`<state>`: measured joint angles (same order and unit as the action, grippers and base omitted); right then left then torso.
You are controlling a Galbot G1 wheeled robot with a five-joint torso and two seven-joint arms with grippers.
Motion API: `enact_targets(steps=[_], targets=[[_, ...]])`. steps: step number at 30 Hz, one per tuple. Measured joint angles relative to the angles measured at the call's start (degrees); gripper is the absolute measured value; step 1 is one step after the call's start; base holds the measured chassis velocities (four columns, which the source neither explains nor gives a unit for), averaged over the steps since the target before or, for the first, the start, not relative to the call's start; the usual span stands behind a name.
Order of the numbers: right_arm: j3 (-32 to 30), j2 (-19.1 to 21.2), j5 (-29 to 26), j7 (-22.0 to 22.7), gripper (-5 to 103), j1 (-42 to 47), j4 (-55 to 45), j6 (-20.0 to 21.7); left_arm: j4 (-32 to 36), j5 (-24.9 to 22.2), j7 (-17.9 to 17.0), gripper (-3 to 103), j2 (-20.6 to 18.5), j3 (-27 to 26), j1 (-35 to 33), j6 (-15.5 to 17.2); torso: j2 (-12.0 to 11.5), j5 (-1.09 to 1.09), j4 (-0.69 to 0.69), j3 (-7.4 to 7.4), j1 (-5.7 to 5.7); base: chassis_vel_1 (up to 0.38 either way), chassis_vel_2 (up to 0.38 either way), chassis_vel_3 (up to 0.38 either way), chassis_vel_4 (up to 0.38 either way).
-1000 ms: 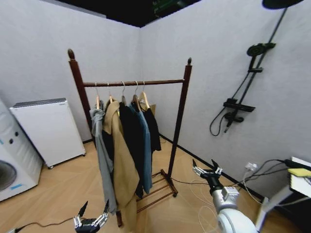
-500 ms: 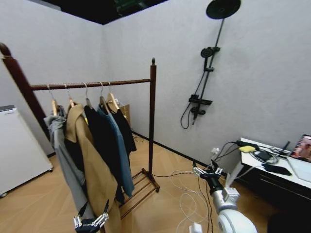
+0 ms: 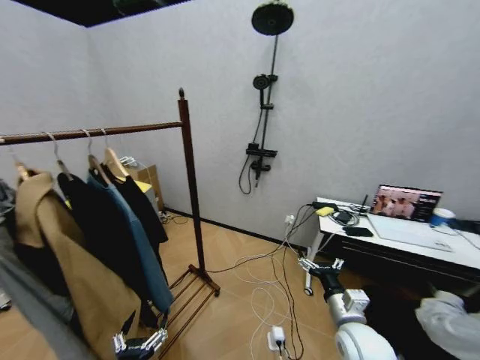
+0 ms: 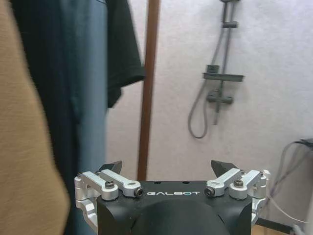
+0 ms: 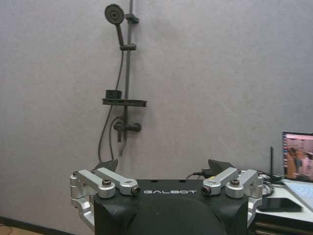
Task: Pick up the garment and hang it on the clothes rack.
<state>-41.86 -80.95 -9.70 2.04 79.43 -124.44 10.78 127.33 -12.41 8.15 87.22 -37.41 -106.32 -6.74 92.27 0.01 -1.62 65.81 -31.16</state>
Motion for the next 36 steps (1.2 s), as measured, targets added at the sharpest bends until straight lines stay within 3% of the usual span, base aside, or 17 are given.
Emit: enact_targets(steps=[22,36], targets=[[0.4,-0.1,0.3,0.0,100,0.8,-1.4,0.2,0.0,0.0,0.0,100,0.0,0.0,0.0,0.0,0.0,0.0,-0.02,0.0,0.0,-0.084,-0.156,-0.151,-0.088],[1.3,-0.7,1.0,-0.2,100,1.1,-1.5,0.3,0.0,0.0,0.0,100,0.0,0.0,0.0,0.0,0.0,-0.01,0.0,0.0,0.01,0.141,-0.159,-0.153,0.131]])
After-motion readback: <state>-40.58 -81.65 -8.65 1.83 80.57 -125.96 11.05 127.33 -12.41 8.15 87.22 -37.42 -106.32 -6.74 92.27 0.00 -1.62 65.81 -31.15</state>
